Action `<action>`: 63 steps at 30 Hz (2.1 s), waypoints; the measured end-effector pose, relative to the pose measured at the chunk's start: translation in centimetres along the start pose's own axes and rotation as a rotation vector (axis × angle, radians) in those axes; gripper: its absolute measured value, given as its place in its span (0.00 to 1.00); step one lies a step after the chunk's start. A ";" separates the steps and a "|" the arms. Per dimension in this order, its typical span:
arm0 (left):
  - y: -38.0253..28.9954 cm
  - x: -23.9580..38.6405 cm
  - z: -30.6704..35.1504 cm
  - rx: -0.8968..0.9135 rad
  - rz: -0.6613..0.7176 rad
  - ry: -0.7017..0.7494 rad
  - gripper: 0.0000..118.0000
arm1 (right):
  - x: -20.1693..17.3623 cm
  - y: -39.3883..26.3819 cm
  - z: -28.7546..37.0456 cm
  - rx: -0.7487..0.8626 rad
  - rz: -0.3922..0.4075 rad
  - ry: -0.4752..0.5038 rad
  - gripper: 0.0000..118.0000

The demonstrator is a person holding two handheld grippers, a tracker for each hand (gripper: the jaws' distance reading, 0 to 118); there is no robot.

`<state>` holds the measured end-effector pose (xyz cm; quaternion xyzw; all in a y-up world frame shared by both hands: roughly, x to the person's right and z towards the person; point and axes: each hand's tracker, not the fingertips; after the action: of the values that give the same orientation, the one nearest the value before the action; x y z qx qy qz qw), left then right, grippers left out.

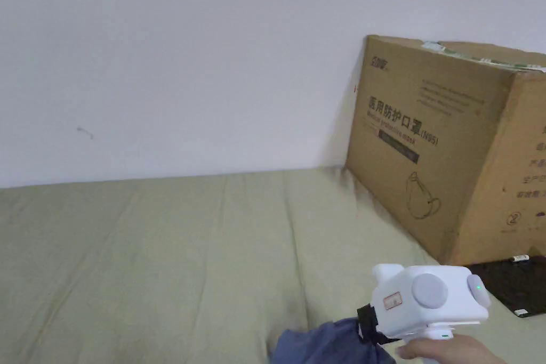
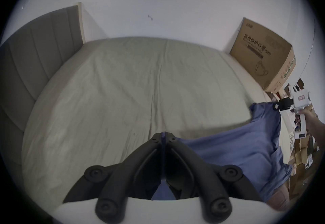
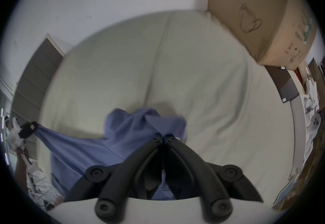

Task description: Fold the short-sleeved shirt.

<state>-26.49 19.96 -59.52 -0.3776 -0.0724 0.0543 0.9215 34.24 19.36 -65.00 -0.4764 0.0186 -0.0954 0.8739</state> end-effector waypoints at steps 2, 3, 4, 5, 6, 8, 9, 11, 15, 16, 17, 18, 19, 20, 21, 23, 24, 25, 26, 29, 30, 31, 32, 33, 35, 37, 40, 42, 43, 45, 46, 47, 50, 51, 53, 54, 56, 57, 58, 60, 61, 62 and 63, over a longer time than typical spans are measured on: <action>1.3 0.7 2.9 0.040 -0.019 0.001 0.01 | -0.2 0.2 4.4 0.044 -0.036 0.081 0.00; 2.0 1.0 4.3 0.065 -0.030 -0.002 0.01 | -0.3 0.6 6.4 0.076 -0.039 0.117 0.00; 2.9 1.5 6.0 0.088 -0.040 -0.005 0.01 | -0.6 0.8 8.8 0.116 -0.029 0.123 0.00; 3.7 1.9 7.4 0.112 -0.051 -0.008 0.01 | -1.0 1.1 10.8 0.161 -0.004 0.118 0.00; 4.4 2.0 8.6 0.135 -0.058 -0.005 0.01 | -1.5 1.4 13.0 0.204 0.019 0.085 0.00; 6.1 2.6 11.0 0.182 -0.068 -0.004 0.01 | -2.3 2.6 16.4 0.274 0.016 0.058 0.00; 7.1 3.0 12.2 0.210 -0.073 0.002 0.01 | -2.4 3.3 18.0 0.296 0.004 0.068 0.00; 9.1 3.2 13.9 0.255 -0.077 0.015 0.01 | -2.8 5.3 20.3 0.340 0.008 0.056 0.00; 14.2 3.6 15.8 0.322 -0.052 0.010 0.01 | -4.1 9.9 23.9 0.444 -0.015 0.016 0.00; 15.6 3.8 16.0 0.337 -0.053 0.015 0.01 | -4.4 11.2 24.5 0.464 -0.034 0.026 0.00; 16.9 3.9 16.0 0.346 -0.055 0.017 0.01 | -4.7 12.3 24.9 0.484 -0.047 0.034 0.00; 18.3 4.0 15.6 0.361 -0.063 0.024 0.01 | -5.1 13.6 25.3 0.507 -0.053 0.031 0.00; 19.8 4.2 15.4 0.373 -0.073 0.031 0.01 | -5.7 15.1 25.5 0.517 -0.047 0.026 0.00; 21.2 4.4 15.1 0.387 -0.099 0.057 0.01 | -6.3 16.3 25.7 0.540 -0.041 0.008 0.00; 22.7 4.5 14.7 0.398 -0.122 0.080 0.01 | -6.9 17.6 25.9 0.566 -0.023 -0.016 0.00; 25.5 4.8 13.6 0.423 -0.131 0.103 0.01 | -8.0 20.5 25.8 0.605 0.022 -0.040 0.00; 27.0 4.7 13.0 0.435 -0.122 0.107 0.01 | -8.6 21.9 25.7 0.629 0.039 -0.051 0.00; 28.3 4.6 12.3 0.456 -0.113 0.108 0.01 | -9.2 23.2 25.6 0.652 0.040 -0.069 0.00; 29.4 4.8 11.7 0.473 -0.104 0.113 0.01 | -9.7 24.2 25.3 0.672 0.044 -0.083 0.00; 32.2 5.0 9.7 0.526 -0.108 0.159 0.01 | -11.0 27.5 24.4 0.729 0.050 -0.145 0.00; 32.9 5.2 9.1 0.541 -0.129 0.181 0.01 | -11.5 28.2 24.3 0.752 0.062 -0.160 0.00; 33.5 5.4 8.5 0.558 -0.138 0.193 0.01 | -11.8 28.9 24.0 0.788 0.079 -0.173 0.00; 33.9 5.5 7.9 0.571 -0.140 0.200 0.01 | -12.2 29.2 23.9 0.825 0.093 -0.186 0.00; 34.1 5.6 7.3 0.579 -0.145 0.204 0.01 | -12.6 29.3 23.7 0.866 0.109 -0.198 0.00; 34.0 5.9 5.9 0.578 -0.146 0.202 0.01 | -12.6 29.2 22.5 0.898 0.123 -0.202 0.00; 32.8 6.0 3.8 0.540 -0.155 0.207 0.01 | -12.2 28.3 20.4 0.891 0.111 -0.202 0.00; 28.8 6.2 -0.1 0.430 -0.156 0.178 0.01 | -10.4 25.0 15.0 0.802 0.029 -0.178 0.00; 24.9 6.3 -2.9 0.352 -0.141 0.159 0.02 | -9.0 21.2 10.6 0.692 -0.023 -0.168 0.00; 22.4 6.5 -4.5 0.317 -0.133 0.144 0.01 | -8.0 18.8 8.2 0.632 -0.047 -0.146 0.00; 16.7 6.6 -6.9 0.233 -0.084 0.097 0.02 | -6.4 12.8 3.6 0.502 -0.083 -0.144 0.00; 13.3 6.5 -7.9 0.189 -0.045 0.072 0.02 | -5.4 9.6 1.5 0.422 -0.095 -0.129 0.00; 10.3 6.4 -8.7 0.138 -0.016 0.051 0.01 | -4.0 6.9 -0.7 0.371 -0.105 -0.126 0.00; 0.5 5.7 -10.0 -0.018 0.000 0.041 0.01 | -1.4 -3.1 -3.8 0.216 -0.089 -0.123 0.00; -2.7 5.4 -9.7 -0.058 -0.017 0.045 0.01 | -0.7 -6.9 -4.0 0.168 -0.079 -0.118 0.00; -7.8 4.8 -8.1 -0.110 -0.028 0.022 0.01 | 0.6 -12.4 -3.6 0.101 -0.037 -0.105 0.00; -10.1 4.4 -6.6 -0.138 -0.025 0.018 0.01 | 1.2 -15.1 -2.8 0.084 -0.042 -0.103 0.00; -13.5 3.4 -3.5 -0.153 -0.012 0.009 0.01 | 1.9 -19.6 0.0 0.058 -0.012 -0.083 0.00; -14.9 2.8 -1.6 -0.170 0.008 0.018 0.01 | 2.3 -21.4 1.6 0.064 -0.009 -0.088 0.00; -16.2 2.1 0.4 -0.169 0.024 0.013 0.01 | 2.7 -23.1 3.4 0.058 -0.004 -0.082 0.00; -18.1 1.1 3.7 -0.168 0.022 0.040 0.01 | 3.4 -26.2 7.0 0.064 -0.005 -0.047 0.00; -18.9 0.6 5.3 -0.166 0.028 0.035 0.01 | 3.9 -27.5 8.4 0.062 -0.002 -0.044 0.00; -19.5 0.5 6.7 -0.167 0.027 0.037 0.01 | 4.2 -28.5 9.5 0.053 0.001 -0.038 0.00; -20.2 0.3 8.1 -0.162 0.017 0.044 0.01 | 4.3 -29.9 10.9 0.047 0.013 -0.043 0.00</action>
<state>-26.66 11.27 -39.54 -0.4527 -0.0529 0.0478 0.8888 35.38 11.82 -33.82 -0.4573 0.0004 -0.0800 0.8857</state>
